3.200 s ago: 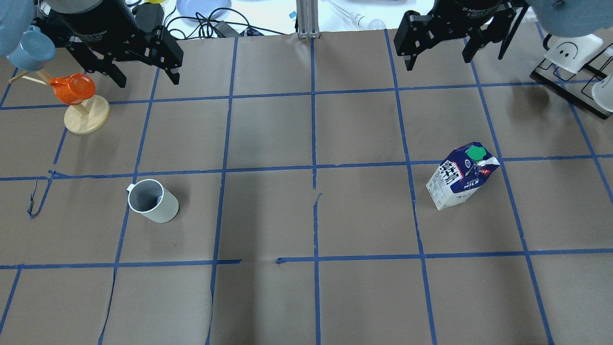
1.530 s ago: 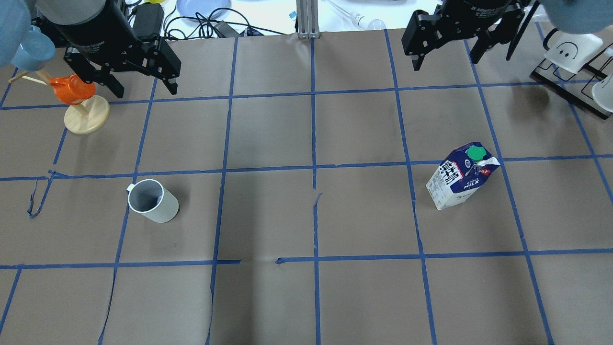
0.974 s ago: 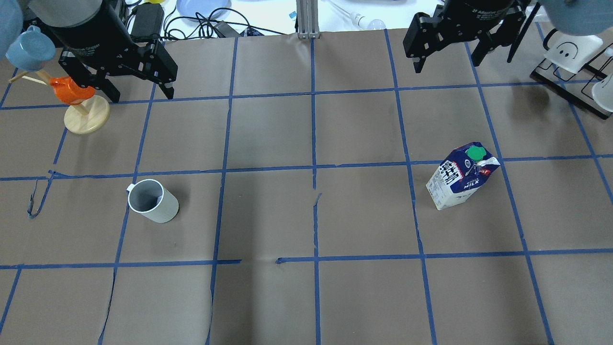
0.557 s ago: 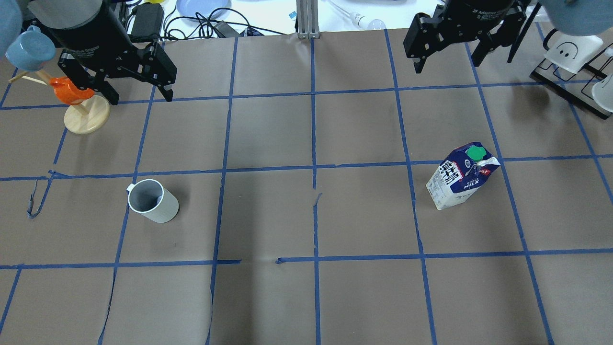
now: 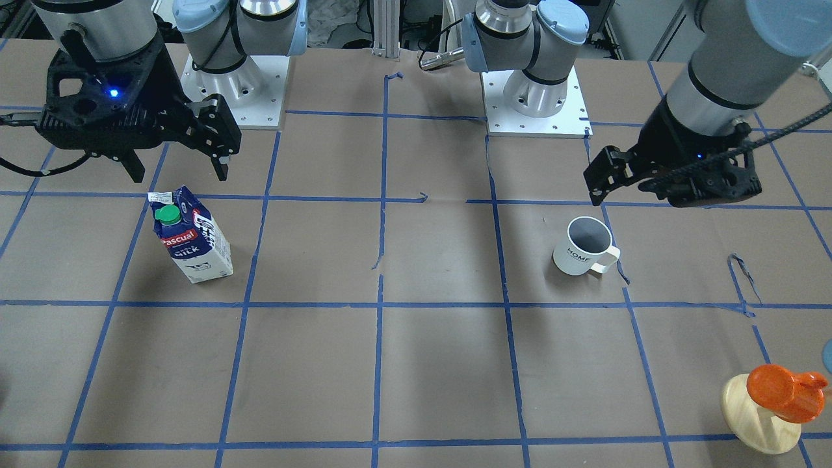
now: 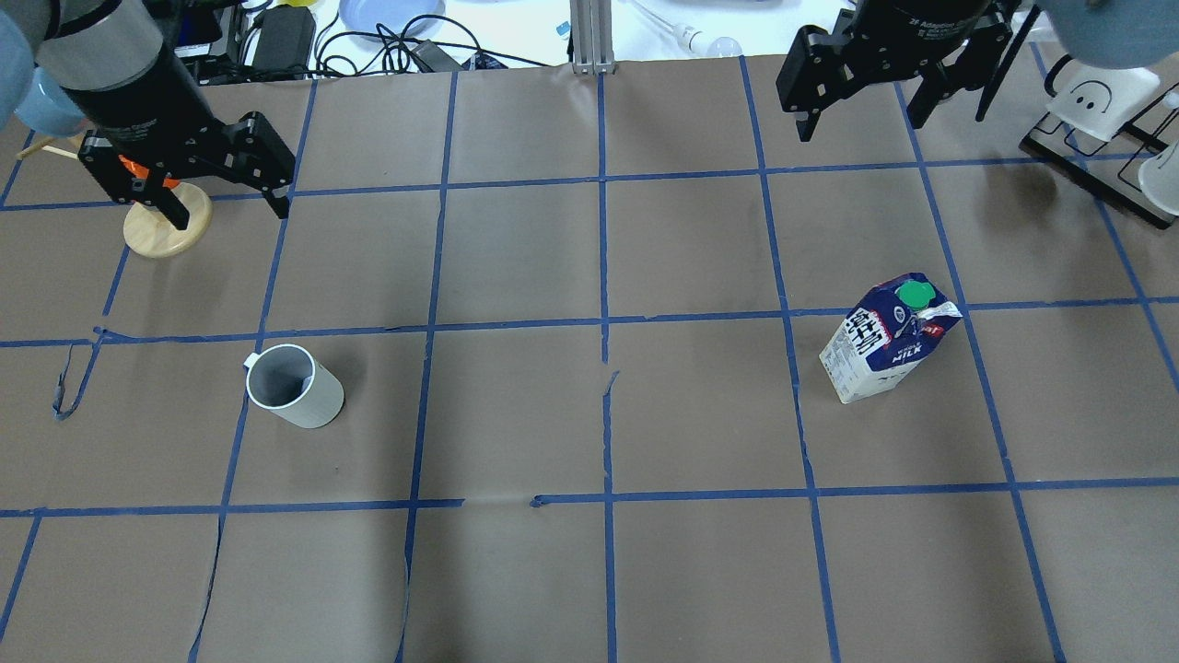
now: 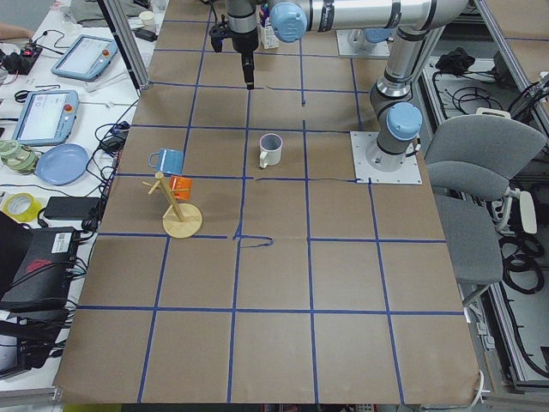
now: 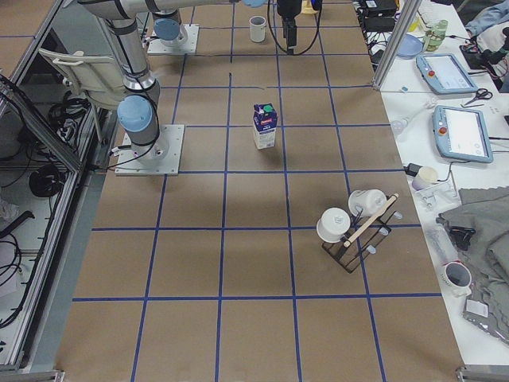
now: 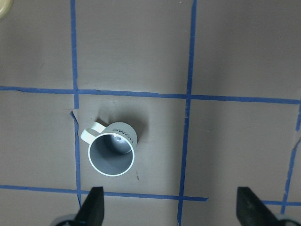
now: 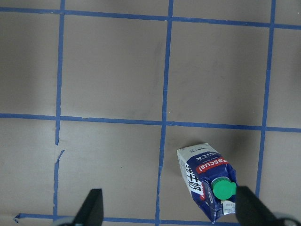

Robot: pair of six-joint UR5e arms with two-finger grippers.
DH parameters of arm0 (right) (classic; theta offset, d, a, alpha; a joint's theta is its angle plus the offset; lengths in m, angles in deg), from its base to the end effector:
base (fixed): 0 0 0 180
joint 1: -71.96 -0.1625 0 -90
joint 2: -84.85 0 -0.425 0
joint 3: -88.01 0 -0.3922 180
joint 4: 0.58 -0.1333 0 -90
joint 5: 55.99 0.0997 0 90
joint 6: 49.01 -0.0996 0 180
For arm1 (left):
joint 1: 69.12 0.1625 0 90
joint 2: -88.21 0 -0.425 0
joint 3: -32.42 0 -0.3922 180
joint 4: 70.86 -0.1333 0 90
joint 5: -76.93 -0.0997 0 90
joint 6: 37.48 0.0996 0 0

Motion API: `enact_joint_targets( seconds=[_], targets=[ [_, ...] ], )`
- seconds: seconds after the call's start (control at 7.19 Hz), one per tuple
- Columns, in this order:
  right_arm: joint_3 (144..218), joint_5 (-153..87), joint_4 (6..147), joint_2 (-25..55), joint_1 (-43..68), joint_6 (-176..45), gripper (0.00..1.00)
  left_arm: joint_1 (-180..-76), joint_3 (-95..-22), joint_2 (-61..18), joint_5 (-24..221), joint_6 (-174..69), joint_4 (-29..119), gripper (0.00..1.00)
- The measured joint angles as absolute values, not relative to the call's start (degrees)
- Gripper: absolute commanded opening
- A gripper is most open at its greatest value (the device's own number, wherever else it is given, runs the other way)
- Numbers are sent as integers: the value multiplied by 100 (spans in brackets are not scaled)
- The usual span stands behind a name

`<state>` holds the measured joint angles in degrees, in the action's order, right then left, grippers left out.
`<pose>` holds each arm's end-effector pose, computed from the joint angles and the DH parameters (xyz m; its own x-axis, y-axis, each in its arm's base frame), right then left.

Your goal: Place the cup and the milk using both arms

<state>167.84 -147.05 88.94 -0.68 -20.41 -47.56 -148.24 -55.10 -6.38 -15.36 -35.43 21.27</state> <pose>0.1533 -0.5258 0.5351 -0.9977 -0.0648 0.0207 -0.0664 0.9937 -0.0905 -0.0292 -0.5331 0.4651 -0.9879 -0.1505 -0.0372 -0.1530 0.9854 0.0753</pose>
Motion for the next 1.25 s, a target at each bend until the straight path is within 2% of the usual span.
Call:
enact_joint_targets(
  seconds=[0.28, 0.83, 1.25],
  targets=[
    [16799, -14705, 8890, -60, -2042, -4752, 100, -14310, -5985, -646, -1535, -3540, 1875, 100],
    [16827, -14705, 8888, -63, -2040, -4758, 100, -13860, -7457, -713, -1536, -3508, 685, 100],
    [16893, -14712, 8887, -50, -1984, -4704, 100, -13673, -7848, -941, -1553, -3479, 587, 100]
  ],
)
